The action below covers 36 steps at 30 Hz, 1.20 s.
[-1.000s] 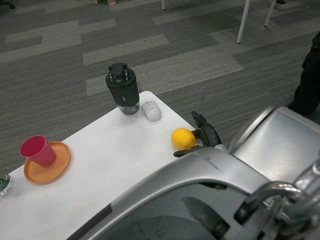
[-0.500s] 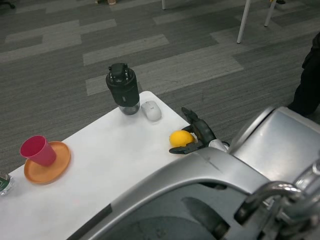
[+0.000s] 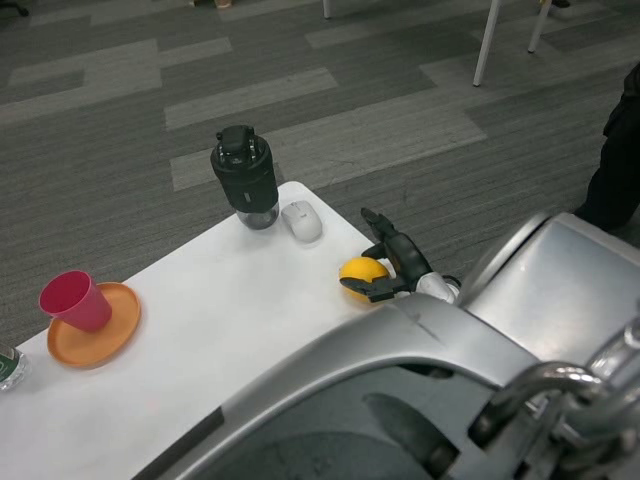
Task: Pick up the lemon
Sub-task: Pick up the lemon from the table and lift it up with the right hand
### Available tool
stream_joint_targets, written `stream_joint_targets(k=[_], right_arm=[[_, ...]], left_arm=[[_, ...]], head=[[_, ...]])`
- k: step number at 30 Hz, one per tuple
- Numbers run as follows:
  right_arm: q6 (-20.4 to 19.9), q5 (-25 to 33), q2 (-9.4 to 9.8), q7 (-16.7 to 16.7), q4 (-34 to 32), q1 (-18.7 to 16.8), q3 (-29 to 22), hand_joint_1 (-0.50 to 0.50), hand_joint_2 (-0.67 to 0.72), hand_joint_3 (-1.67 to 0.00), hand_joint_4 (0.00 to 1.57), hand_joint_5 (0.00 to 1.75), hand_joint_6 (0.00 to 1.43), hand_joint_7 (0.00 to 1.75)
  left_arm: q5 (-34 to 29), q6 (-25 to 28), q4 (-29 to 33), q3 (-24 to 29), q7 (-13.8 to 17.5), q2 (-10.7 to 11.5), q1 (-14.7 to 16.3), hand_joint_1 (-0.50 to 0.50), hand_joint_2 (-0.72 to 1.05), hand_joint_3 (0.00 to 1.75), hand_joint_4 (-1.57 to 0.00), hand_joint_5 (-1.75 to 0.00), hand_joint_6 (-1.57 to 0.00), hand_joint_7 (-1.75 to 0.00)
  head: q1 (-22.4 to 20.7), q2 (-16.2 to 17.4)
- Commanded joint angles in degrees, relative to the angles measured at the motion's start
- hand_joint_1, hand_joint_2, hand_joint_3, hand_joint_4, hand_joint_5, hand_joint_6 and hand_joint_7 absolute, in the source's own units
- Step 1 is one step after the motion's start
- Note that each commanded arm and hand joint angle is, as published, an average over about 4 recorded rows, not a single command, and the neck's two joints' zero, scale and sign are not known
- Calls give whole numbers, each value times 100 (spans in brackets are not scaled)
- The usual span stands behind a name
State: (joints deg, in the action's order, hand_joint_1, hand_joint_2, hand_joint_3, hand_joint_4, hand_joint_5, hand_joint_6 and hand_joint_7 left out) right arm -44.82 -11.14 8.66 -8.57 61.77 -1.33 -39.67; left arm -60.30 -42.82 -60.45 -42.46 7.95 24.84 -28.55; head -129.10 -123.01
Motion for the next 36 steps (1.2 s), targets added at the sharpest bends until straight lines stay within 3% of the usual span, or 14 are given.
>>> stream_joint_targets(k=[1,5,13,20,26,36], right_arm=[[-37,-345,27,22,-69,26,-171,-29,-41,-83,0,145,0,7],[-26,-807,44,-72,-69,21,-408,-29,-37,-85,0,145,0,5],[-26,-864,49,-239,-69,36,-428,-33,-29,-73,0,145,0,5],[-35,-868,81,-342,17,47,-474,-33,-29,-71,0,116,0,2],[-44,-974,114,-452,89,72,-467,-38,-29,-71,0,121,0,2],[-29,-1464,209,-529,98,89,-450,-40,-41,-95,1,136,0,2]], left_arm=[[-17,-7,7,53,14,30,-10,50,96,9,0,0,0,0],[-17,-7,5,53,14,30,-10,50,96,9,0,0,0,0],[-17,-7,-2,51,14,30,-10,50,96,9,0,0,0,0],[-17,-7,-11,53,14,30,-10,50,96,9,0,0,0,0],[-17,-7,-11,53,5,21,-10,50,96,9,0,0,0,0],[-17,-7,-11,53,11,21,-10,50,94,9,0,0,0,0]], head=[[2,8],[16,13],[2,23],[2,14],[-14,20],[-13,26]])
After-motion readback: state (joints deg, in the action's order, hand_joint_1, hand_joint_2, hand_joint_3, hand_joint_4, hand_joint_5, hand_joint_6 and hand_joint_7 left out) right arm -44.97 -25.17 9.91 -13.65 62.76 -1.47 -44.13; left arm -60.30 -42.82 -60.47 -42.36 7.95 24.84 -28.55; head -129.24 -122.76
